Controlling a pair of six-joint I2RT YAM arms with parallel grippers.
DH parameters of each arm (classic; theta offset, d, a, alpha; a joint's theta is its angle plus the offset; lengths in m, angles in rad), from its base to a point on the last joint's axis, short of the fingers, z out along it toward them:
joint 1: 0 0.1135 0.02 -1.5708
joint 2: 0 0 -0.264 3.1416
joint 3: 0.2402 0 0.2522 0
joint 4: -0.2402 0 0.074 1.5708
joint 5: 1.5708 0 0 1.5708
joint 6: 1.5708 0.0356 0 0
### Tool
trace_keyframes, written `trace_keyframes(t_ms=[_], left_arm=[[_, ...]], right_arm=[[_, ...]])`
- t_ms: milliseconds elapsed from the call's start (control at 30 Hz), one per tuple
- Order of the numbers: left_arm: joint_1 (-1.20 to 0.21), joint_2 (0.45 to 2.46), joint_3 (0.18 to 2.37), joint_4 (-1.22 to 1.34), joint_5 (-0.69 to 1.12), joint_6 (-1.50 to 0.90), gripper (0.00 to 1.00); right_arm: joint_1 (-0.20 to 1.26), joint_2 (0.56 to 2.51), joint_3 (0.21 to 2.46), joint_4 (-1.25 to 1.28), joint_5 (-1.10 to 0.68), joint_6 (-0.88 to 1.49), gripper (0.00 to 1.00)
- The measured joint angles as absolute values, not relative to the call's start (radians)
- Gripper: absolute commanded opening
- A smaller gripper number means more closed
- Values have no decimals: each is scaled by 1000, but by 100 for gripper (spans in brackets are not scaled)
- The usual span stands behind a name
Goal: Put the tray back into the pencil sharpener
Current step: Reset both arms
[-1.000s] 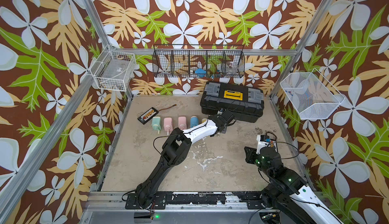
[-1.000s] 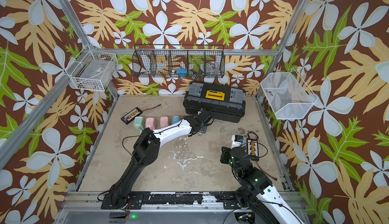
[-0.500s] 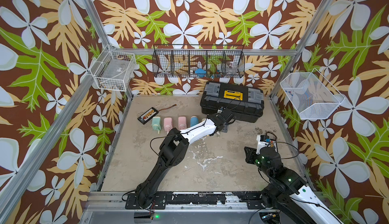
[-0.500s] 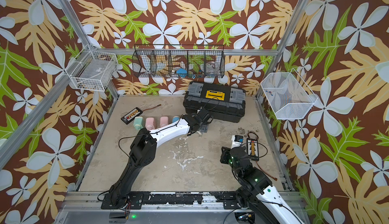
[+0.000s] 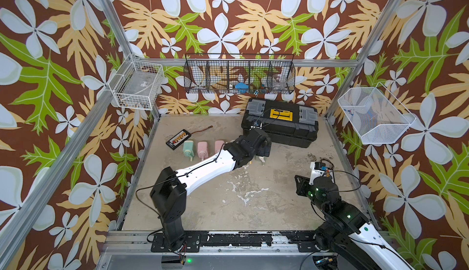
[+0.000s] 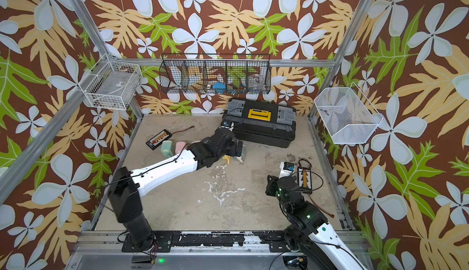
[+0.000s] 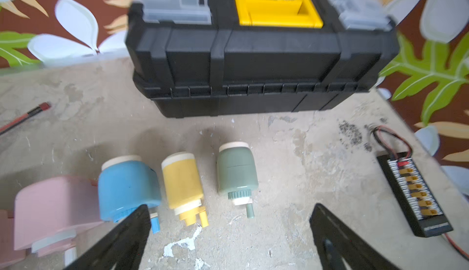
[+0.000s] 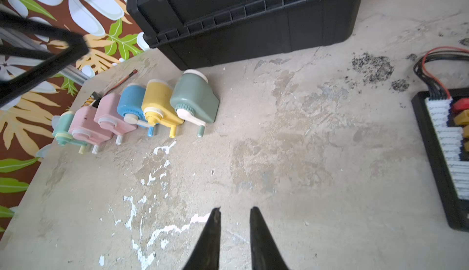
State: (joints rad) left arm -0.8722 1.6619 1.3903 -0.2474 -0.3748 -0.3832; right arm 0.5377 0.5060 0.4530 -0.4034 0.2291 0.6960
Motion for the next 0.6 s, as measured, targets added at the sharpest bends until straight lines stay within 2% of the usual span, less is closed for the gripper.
trace_keyframes(t_ms=[33, 133, 233, 367, 433, 600], left_arm=[[-872, 1611, 1326, -205, -392, -382, 98], [-871, 1421, 1090, -78, -471, -368, 100], [-865, 1227, 869, 31, -580, -395, 100], [-835, 999, 609, 173, -751, -424, 100], [-790, 937, 525, 231, -802, -424, 99], [-591, 898, 321, 445, -842, -291, 100]], right_arm=[[537, 520, 451, -385, 244, 691, 28], [522, 582, 443, -310, 297, 636, 41], [465, 637, 426, -221, 357, 560, 44], [289, 666, 366, -94, 379, 481, 66], [205, 683, 331, -20, 392, 435, 73], [84, 793, 228, 241, 408, 287, 81]])
